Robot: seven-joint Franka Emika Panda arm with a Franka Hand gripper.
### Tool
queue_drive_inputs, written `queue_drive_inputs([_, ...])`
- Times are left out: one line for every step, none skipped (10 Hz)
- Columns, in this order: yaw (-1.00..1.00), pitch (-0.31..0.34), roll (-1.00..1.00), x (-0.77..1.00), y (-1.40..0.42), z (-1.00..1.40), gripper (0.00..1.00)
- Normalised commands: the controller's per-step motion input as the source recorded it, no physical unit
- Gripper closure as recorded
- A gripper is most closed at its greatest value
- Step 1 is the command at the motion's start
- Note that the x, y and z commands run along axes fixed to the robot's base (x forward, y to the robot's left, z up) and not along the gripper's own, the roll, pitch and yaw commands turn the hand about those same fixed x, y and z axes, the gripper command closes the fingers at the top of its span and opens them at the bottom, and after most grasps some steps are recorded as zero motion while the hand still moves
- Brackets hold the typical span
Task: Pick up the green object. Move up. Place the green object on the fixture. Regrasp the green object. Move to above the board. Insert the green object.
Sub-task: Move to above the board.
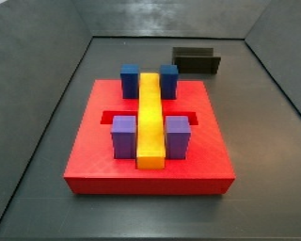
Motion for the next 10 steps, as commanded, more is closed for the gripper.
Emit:
queue_drive_inputs([0.01, 0.017, -1.0, -1.01, -1.4, 0.28, 1.0])
queue_drive_inputs([0.01, 0.015, -1.0, -1.0, -1.4, 0.27, 1.0])
queue_drive_inputs([0.01, 0.011, -1.0, -1.01, -1.4, 0.28, 1.0])
queue_drive_inputs([0.01, -0.004, -1.0, -0.4, -0.48, 0.09, 1.0])
queue_drive_inputs([0.02, -0.003, -1.0, -0.16, -0.14, 0.01, 1.0])
queue_drive_inputs([0.01, -0.003, -1.0, -0.07, -0.03, 0.03, 1.0])
queue_drive_inputs([0.01, -0.018, -1.0, -0.08, -0.04, 0.03, 1.0])
queue_drive_inputs([0.01, -0.051, -0.96, -0.09, 0.01, -0.01, 1.0])
queue_drive_inputs([0.0, -0.058, -0.73, -0.08, 0.03, 0.0, 1.0])
queue_drive_inputs([0.0, -0.06, -0.43, -0.06, 0.03, -0.01, 1.0])
